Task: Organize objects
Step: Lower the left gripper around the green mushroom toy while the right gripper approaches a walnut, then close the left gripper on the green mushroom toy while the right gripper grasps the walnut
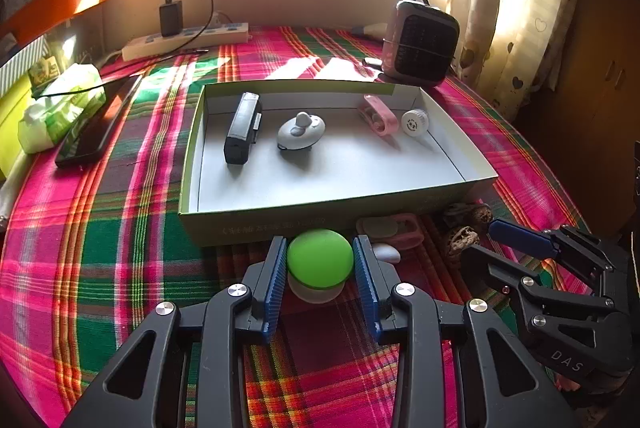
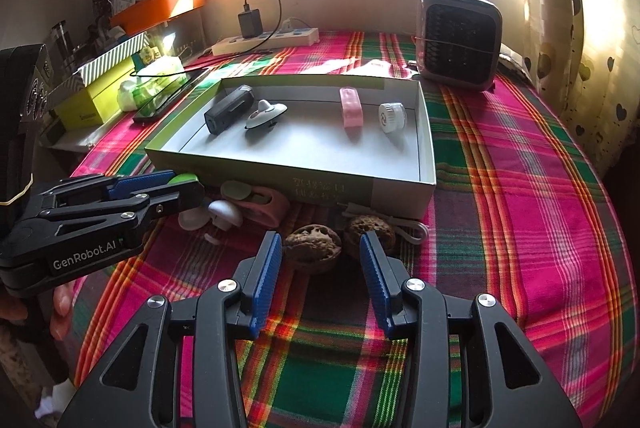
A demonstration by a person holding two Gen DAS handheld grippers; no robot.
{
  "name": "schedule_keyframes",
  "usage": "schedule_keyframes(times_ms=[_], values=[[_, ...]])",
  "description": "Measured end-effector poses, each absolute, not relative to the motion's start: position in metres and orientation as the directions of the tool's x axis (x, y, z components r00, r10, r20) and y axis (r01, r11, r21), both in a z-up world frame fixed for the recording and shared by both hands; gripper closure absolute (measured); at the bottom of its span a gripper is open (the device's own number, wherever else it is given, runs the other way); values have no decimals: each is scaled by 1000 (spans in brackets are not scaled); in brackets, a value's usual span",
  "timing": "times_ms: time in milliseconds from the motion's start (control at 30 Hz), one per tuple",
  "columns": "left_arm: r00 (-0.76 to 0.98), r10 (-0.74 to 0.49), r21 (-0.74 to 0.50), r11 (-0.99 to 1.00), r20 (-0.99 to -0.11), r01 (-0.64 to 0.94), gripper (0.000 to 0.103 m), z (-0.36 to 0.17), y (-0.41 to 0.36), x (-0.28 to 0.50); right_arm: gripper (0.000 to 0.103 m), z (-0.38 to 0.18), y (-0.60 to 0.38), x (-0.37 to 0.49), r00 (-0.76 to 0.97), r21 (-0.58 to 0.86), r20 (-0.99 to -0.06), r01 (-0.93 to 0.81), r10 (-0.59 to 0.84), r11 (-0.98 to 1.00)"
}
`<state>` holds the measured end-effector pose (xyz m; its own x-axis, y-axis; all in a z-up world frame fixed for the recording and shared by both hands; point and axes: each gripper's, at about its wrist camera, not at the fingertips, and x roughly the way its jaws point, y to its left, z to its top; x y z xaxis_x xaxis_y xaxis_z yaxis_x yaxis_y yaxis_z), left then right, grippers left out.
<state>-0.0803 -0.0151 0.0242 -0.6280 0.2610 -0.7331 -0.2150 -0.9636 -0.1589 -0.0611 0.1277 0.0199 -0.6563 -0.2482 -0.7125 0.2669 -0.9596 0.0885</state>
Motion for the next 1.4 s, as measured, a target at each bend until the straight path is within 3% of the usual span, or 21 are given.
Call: schedule_keyframes(times_ms=[1000, 1200, 1400], values=[[-639, 250, -177, -968, -727, -178, 71, 22, -34, -78, 61, 9, 113, -69, -620, 79, -745, 284, -246, -956], [-640, 250, -177, -968, -727, -178, 71, 22, -34, -78, 69, 9, 113, -69, -618, 77, -747, 286, -245, -955], [-640, 247, -171, -969, -727, -179, 71, 23, -33, -78, 69, 8, 114, -70, -619, 82, -746, 280, -245, -957]])
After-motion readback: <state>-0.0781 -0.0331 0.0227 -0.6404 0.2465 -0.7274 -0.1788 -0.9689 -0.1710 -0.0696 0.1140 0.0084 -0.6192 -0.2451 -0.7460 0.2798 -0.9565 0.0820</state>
